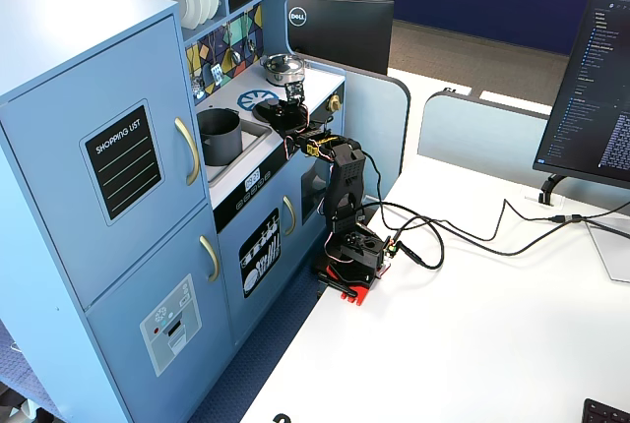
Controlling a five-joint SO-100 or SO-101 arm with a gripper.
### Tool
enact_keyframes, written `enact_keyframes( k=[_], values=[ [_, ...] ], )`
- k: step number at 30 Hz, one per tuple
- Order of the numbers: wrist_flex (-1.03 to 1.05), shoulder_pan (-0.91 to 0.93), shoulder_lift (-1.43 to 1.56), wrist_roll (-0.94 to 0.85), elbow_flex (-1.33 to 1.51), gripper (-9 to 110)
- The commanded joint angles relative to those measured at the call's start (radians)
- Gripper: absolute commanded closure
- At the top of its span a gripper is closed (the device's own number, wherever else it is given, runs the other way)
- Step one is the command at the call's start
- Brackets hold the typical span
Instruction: Take off the lid from the gray recipient and place it on the counter
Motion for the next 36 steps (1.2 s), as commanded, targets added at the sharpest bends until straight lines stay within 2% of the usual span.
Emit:
enact_keyframes(
  k=[1,18,24,27,30,34,36],
  values=[
    [-0.052,0.017,0.020,0.015,0.014,59],
    [-0.084,0.057,0.071,0.025,0.009,62],
    [-0.002,0.043,0.241,0.055,0.009,65],
    [0.186,0.035,0.425,0.086,0.015,68],
    [0.629,0.009,0.653,0.140,-0.037,76],
    [1.097,-0.101,0.904,0.140,-0.040,99],
    [1.318,-0.176,0.999,0.121,-0.037,102]
  ],
)
